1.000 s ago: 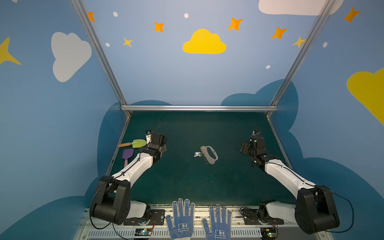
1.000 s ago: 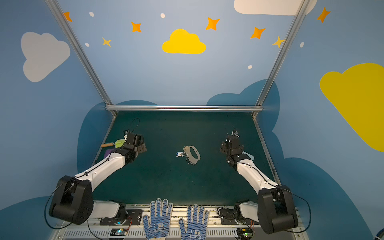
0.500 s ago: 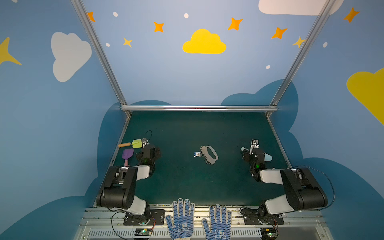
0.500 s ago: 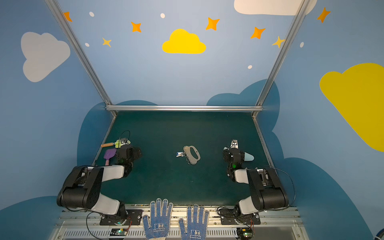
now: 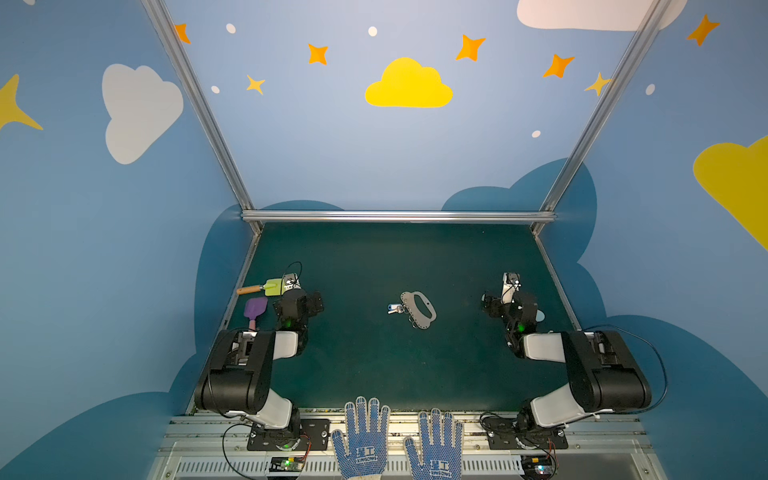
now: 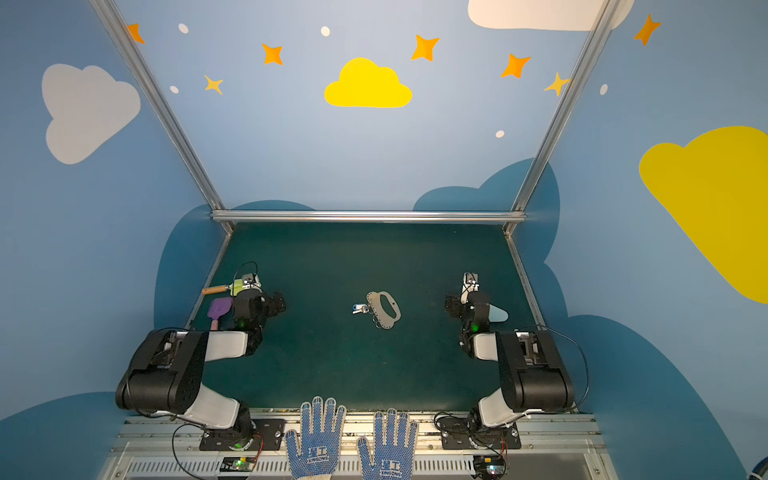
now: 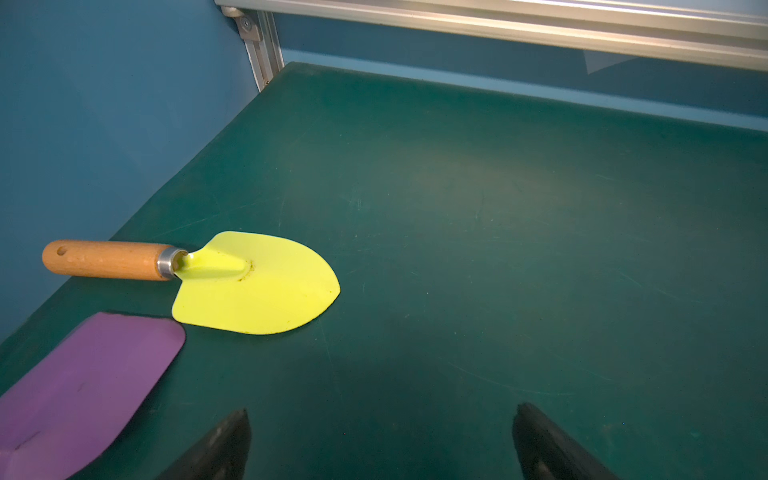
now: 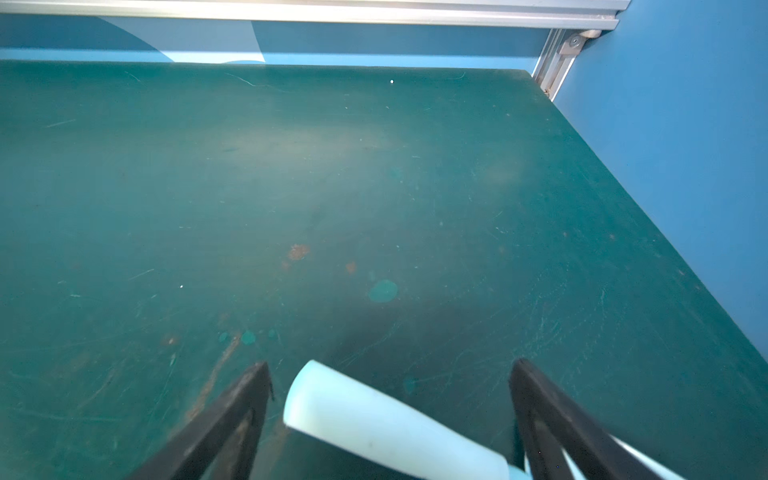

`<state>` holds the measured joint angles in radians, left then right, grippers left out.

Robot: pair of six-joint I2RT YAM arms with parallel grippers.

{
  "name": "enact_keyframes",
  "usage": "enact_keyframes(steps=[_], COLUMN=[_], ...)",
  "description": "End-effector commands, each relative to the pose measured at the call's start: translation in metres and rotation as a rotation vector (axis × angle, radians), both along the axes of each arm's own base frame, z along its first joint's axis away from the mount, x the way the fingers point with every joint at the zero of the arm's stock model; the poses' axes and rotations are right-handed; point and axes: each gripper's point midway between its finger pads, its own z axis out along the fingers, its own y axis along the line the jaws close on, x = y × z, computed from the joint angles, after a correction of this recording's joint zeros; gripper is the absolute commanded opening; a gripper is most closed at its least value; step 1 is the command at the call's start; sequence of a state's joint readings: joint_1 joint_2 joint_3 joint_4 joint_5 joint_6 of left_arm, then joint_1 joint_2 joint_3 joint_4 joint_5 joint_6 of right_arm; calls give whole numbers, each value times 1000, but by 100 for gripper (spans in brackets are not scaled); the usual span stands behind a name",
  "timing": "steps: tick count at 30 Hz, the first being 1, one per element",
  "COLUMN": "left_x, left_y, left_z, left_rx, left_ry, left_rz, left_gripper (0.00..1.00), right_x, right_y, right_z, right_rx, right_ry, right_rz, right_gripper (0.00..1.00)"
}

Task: Put the keys on the keyring

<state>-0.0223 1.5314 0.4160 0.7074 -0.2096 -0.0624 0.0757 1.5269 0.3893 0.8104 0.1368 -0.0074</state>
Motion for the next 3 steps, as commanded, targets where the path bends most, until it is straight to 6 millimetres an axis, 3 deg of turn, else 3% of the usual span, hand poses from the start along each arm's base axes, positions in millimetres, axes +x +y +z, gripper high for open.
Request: enact_keyframes(steps=[1, 3], left_x=[5, 5], left_y=[-1, -1], left_z=[13, 13], left_rx=[4, 4], left_ry=[-39, -38], left_rz=[-13, -13], left_gripper=[99, 99], right_x=[5, 5], right_y=[4, 5], right_z=[9, 9], right_rx=[26, 27], right_ry=[-17, -21], right_rz=[27, 27], right_gripper=[92, 92])
